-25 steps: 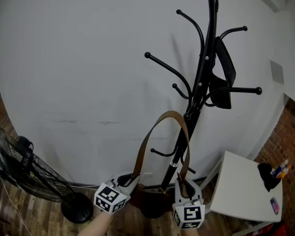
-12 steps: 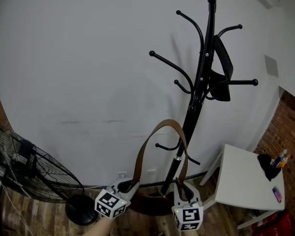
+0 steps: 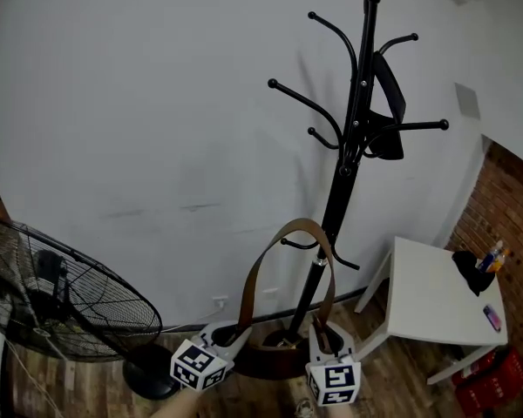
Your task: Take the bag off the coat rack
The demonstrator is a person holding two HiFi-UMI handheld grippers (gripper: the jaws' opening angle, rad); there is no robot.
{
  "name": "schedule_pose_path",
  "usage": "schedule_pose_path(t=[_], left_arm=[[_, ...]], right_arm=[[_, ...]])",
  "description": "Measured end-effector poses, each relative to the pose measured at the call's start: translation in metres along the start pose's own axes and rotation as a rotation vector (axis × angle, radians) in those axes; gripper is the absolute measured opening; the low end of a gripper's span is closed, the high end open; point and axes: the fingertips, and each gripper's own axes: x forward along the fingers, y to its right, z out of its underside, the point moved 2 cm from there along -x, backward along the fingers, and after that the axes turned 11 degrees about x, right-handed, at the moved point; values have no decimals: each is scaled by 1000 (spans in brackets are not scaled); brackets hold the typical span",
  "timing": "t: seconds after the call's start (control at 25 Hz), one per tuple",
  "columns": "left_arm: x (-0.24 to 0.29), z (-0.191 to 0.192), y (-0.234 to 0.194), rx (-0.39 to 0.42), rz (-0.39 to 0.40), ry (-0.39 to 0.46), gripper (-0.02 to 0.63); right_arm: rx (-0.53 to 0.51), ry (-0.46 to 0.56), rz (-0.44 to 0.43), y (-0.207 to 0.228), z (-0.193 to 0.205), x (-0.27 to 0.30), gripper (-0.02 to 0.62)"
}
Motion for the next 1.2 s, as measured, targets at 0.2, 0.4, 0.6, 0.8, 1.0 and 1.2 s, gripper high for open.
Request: schedule_pose_path(t=[0.2, 0.4, 0.6, 0.8, 1.0, 1.2], left_arm=[[-16, 10, 10, -17, 2, -15, 38], [-25, 21, 19, -52, -41, -34, 38], [-29, 23, 34, -86, -94, -44, 38], [-35, 20, 54, -98, -155, -45, 38], [-39, 17, 76, -105, -214, -50, 38], [-44, 14, 98, -110, -256, -56, 38]], right_arm=[[18, -29, -15, -14, 13, -7, 60], [24, -60, -62, -16, 26, -11, 58], [16, -83, -120, -11, 32, -17, 58], [-7, -78, -173, -6, 30, -28, 58], [-18, -81, -218, 3, 31, -42, 58], [-23, -79, -255, 9, 31, -58, 58]])
